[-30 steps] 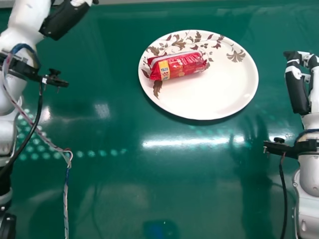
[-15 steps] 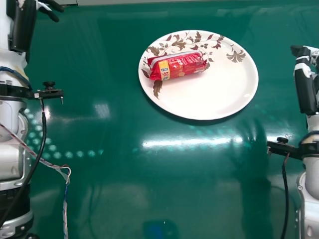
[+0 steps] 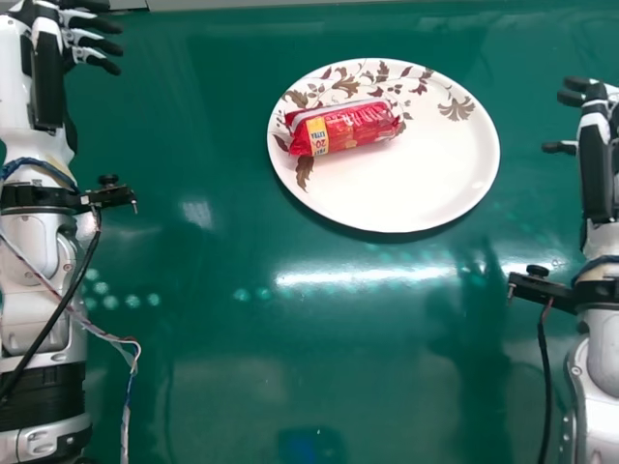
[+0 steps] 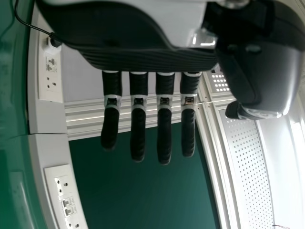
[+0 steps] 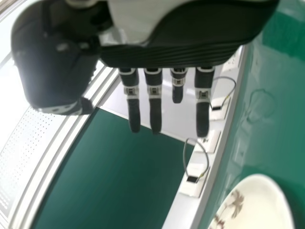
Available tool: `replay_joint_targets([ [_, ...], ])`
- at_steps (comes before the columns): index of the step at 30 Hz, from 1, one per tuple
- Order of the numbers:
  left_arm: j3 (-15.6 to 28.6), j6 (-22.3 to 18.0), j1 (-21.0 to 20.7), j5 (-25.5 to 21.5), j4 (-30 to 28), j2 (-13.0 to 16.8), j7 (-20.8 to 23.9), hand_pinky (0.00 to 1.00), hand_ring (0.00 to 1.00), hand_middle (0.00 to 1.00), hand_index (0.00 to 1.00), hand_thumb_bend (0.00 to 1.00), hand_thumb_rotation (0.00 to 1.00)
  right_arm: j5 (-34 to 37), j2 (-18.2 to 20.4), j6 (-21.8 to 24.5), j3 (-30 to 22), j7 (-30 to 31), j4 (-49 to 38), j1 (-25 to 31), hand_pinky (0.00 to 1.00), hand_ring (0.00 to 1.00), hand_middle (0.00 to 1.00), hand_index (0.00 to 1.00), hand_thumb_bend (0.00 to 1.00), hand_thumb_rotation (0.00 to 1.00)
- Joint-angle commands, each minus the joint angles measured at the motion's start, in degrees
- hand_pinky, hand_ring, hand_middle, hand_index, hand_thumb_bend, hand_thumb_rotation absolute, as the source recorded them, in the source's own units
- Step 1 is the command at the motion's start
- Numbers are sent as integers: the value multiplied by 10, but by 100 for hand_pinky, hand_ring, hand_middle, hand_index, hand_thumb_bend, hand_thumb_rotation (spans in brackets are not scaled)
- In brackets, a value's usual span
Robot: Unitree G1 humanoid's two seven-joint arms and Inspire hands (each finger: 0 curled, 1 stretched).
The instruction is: Pick up biscuit and place it in the plate
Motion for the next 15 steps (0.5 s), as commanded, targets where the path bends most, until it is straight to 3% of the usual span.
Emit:
replay_joint_targets([
  [1, 11, -11, 14, -12, 10, 2, 1, 33, 41, 47, 54, 49, 0, 5, 11, -8, 12, -5, 6, -3, 49, 63, 73, 80, 50, 25],
  [7, 16, 4, 10, -25, 16, 17, -12, 31, 40, 48, 55, 48, 0, -4, 36, 11, 40, -17, -4, -14, 48, 62, 71, 80, 48, 20],
  [13, 20, 36, 16, -29, -3, 23, -14, 33, 40, 46, 53, 50, 0, -18, 46, 18, 52, -31, -4, -24, 49, 64, 73, 80, 48, 23],
  [15, 22, 35, 24, -25, -6, 23, -13, 36, 41, 46, 52, 50, 0, -15, 45, 11, 49, -30, 2, -24, 54, 70, 77, 80, 46, 26],
])
